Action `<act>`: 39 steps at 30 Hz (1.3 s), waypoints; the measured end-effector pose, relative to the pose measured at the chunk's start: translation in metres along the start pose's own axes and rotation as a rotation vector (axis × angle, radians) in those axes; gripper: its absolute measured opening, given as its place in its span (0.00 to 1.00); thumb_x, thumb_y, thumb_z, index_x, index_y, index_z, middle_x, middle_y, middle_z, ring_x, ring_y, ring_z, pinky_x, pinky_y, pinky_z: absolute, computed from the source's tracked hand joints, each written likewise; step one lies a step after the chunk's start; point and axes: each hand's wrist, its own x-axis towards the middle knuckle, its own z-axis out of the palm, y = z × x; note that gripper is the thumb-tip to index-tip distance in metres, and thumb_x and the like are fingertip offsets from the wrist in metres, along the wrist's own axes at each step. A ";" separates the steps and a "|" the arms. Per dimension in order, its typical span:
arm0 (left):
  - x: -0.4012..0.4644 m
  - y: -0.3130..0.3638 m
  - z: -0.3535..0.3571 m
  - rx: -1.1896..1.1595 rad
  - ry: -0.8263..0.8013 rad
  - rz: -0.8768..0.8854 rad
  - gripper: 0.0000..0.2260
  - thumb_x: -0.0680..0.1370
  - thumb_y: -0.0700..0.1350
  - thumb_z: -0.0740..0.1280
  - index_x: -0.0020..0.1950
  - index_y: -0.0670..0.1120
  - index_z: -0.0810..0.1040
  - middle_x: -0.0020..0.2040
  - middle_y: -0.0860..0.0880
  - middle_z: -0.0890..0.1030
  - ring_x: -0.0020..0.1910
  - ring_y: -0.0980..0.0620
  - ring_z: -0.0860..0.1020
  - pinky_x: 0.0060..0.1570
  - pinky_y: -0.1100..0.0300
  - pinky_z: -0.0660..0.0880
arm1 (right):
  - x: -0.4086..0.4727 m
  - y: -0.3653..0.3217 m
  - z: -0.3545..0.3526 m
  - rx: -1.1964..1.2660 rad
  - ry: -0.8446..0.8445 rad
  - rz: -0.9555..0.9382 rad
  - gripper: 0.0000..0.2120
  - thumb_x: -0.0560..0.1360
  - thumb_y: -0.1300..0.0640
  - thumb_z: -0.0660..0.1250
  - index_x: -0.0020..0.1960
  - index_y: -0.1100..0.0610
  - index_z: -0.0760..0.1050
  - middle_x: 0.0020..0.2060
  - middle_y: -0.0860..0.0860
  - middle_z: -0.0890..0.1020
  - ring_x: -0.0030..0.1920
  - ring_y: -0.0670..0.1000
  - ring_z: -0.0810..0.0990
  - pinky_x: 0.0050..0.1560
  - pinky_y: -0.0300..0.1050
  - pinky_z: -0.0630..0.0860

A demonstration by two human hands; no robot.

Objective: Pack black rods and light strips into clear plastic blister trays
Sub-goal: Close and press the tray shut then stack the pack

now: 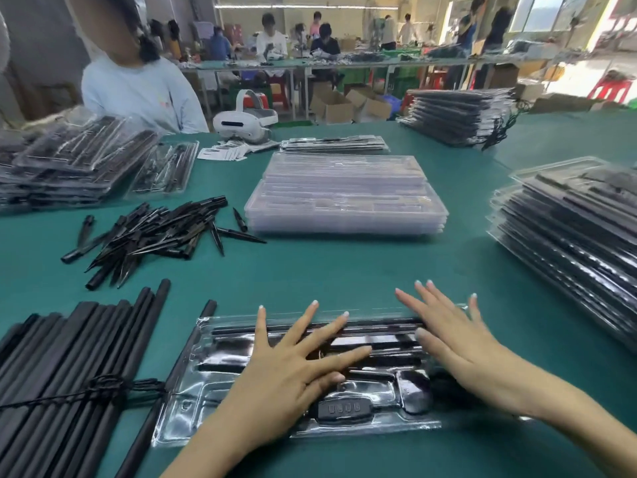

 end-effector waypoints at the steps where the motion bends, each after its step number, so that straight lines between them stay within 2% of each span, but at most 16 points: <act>1: 0.001 0.000 -0.001 -0.008 -0.005 0.004 0.18 0.75 0.66 0.33 0.65 0.80 0.38 0.72 0.71 0.34 0.72 0.56 0.26 0.63 0.36 0.23 | -0.001 0.001 0.004 -0.129 0.004 0.016 0.24 0.74 0.30 0.33 0.69 0.26 0.33 0.73 0.34 0.36 0.70 0.33 0.28 0.69 0.48 0.23; 5: 0.003 0.003 -0.005 -0.022 -0.048 -0.009 0.18 0.75 0.66 0.36 0.64 0.82 0.41 0.71 0.73 0.35 0.71 0.60 0.26 0.64 0.38 0.24 | -0.003 -0.001 0.021 -0.410 0.038 0.096 0.26 0.70 0.35 0.25 0.67 0.32 0.23 0.72 0.43 0.26 0.69 0.41 0.22 0.71 0.60 0.27; 8: 0.011 0.014 -0.006 -0.092 -0.010 -0.046 0.16 0.80 0.63 0.46 0.68 0.71 0.56 0.74 0.66 0.49 0.75 0.58 0.36 0.69 0.39 0.29 | -0.002 -0.005 0.023 -0.482 0.081 0.130 0.25 0.70 0.35 0.21 0.67 0.33 0.20 0.70 0.43 0.26 0.72 0.46 0.25 0.69 0.67 0.28; 10: 0.027 0.036 -0.004 -0.145 0.040 -0.088 0.16 0.79 0.63 0.47 0.66 0.65 0.58 0.72 0.58 0.55 0.76 0.55 0.43 0.71 0.38 0.33 | -0.003 -0.004 0.024 -0.518 0.080 0.137 0.25 0.71 0.35 0.22 0.66 0.33 0.20 0.71 0.42 0.27 0.73 0.46 0.27 0.69 0.67 0.29; 12: 0.045 0.059 0.002 -0.163 0.055 -0.120 0.24 0.76 0.67 0.43 0.71 0.63 0.53 0.76 0.55 0.52 0.76 0.56 0.41 0.69 0.37 0.31 | -0.004 0.000 0.025 -0.455 0.080 0.108 0.24 0.76 0.36 0.30 0.67 0.33 0.22 0.74 0.40 0.31 0.73 0.43 0.29 0.71 0.63 0.31; 14: 0.056 0.069 0.008 -0.104 0.062 -0.119 0.29 0.74 0.68 0.39 0.75 0.64 0.46 0.79 0.53 0.44 0.76 0.56 0.37 0.66 0.36 0.27 | -0.005 0.003 0.021 -0.209 0.131 0.025 0.27 0.80 0.40 0.45 0.72 0.35 0.32 0.76 0.40 0.41 0.74 0.38 0.36 0.74 0.55 0.34; 16: 0.058 0.067 0.014 -0.064 0.061 -0.115 0.27 0.77 0.67 0.39 0.75 0.65 0.41 0.79 0.54 0.42 0.76 0.56 0.36 0.66 0.37 0.25 | -0.012 0.001 0.007 0.328 0.340 0.012 0.23 0.81 0.50 0.56 0.74 0.42 0.55 0.74 0.41 0.60 0.73 0.35 0.54 0.75 0.39 0.50; 17: 0.058 0.064 0.016 -0.068 0.059 -0.113 0.26 0.78 0.67 0.40 0.74 0.66 0.38 0.79 0.54 0.43 0.76 0.57 0.36 0.66 0.37 0.25 | -0.018 0.004 -0.001 0.523 0.498 0.069 0.18 0.81 0.56 0.58 0.70 0.44 0.66 0.70 0.42 0.70 0.70 0.36 0.64 0.69 0.32 0.60; 18: 0.058 0.061 0.017 -0.088 0.053 -0.116 0.26 0.78 0.67 0.41 0.73 0.67 0.34 0.79 0.54 0.43 0.76 0.57 0.37 0.66 0.38 0.25 | -0.027 0.011 -0.008 0.586 0.649 0.140 0.15 0.80 0.60 0.60 0.64 0.46 0.73 0.63 0.43 0.76 0.65 0.40 0.72 0.61 0.30 0.66; 20: 0.063 0.059 0.017 -0.133 0.017 -0.126 0.28 0.77 0.68 0.43 0.72 0.67 0.32 0.78 0.54 0.45 0.76 0.57 0.37 0.66 0.39 0.24 | -0.043 0.029 -0.018 0.351 0.728 0.310 0.09 0.78 0.59 0.64 0.55 0.48 0.78 0.55 0.46 0.80 0.58 0.48 0.76 0.55 0.36 0.68; 23: 0.072 0.059 0.015 -0.234 0.035 -0.170 0.35 0.73 0.70 0.53 0.76 0.65 0.42 0.72 0.56 0.55 0.73 0.60 0.47 0.67 0.40 0.26 | -0.065 0.038 -0.013 0.147 0.505 0.397 0.05 0.73 0.49 0.69 0.47 0.47 0.82 0.52 0.42 0.79 0.57 0.47 0.74 0.59 0.42 0.67; 26: 0.073 0.062 0.012 -0.335 0.168 -0.190 0.36 0.69 0.69 0.63 0.74 0.63 0.55 0.62 0.59 0.61 0.69 0.60 0.54 0.68 0.43 0.27 | -0.071 0.030 0.001 0.219 0.462 0.336 0.06 0.68 0.47 0.73 0.44 0.45 0.82 0.48 0.37 0.80 0.52 0.38 0.75 0.50 0.29 0.68; 28: 0.070 0.065 0.011 -0.358 0.276 -0.169 0.34 0.67 0.68 0.65 0.71 0.64 0.58 0.59 0.60 0.61 0.67 0.62 0.55 0.67 0.46 0.26 | -0.069 0.029 0.004 0.409 0.485 0.368 0.06 0.68 0.52 0.75 0.44 0.49 0.81 0.44 0.44 0.83 0.45 0.40 0.79 0.43 0.28 0.72; 34: 0.061 0.073 0.006 -0.383 0.425 -0.138 0.35 0.63 0.67 0.64 0.67 0.62 0.53 0.58 0.64 0.62 0.63 0.65 0.59 0.70 0.47 0.30 | -0.065 0.035 -0.013 0.591 0.230 0.417 0.12 0.70 0.54 0.73 0.50 0.57 0.74 0.32 0.56 0.84 0.31 0.50 0.80 0.29 0.39 0.74; 37: 0.059 0.075 0.002 -0.447 0.472 -0.127 0.36 0.62 0.65 0.66 0.63 0.64 0.50 0.56 0.63 0.63 0.59 0.68 0.58 0.69 0.51 0.28 | -0.065 0.034 -0.024 0.673 0.121 0.434 0.19 0.61 0.47 0.75 0.41 0.62 0.82 0.31 0.56 0.83 0.29 0.48 0.79 0.29 0.36 0.74; 39: 0.058 0.075 0.000 -0.477 0.475 -0.130 0.36 0.62 0.65 0.66 0.63 0.64 0.49 0.56 0.62 0.65 0.59 0.69 0.58 0.69 0.53 0.27 | -0.067 0.032 -0.030 0.635 0.022 0.423 0.19 0.62 0.44 0.73 0.37 0.62 0.83 0.29 0.53 0.82 0.29 0.45 0.76 0.31 0.32 0.71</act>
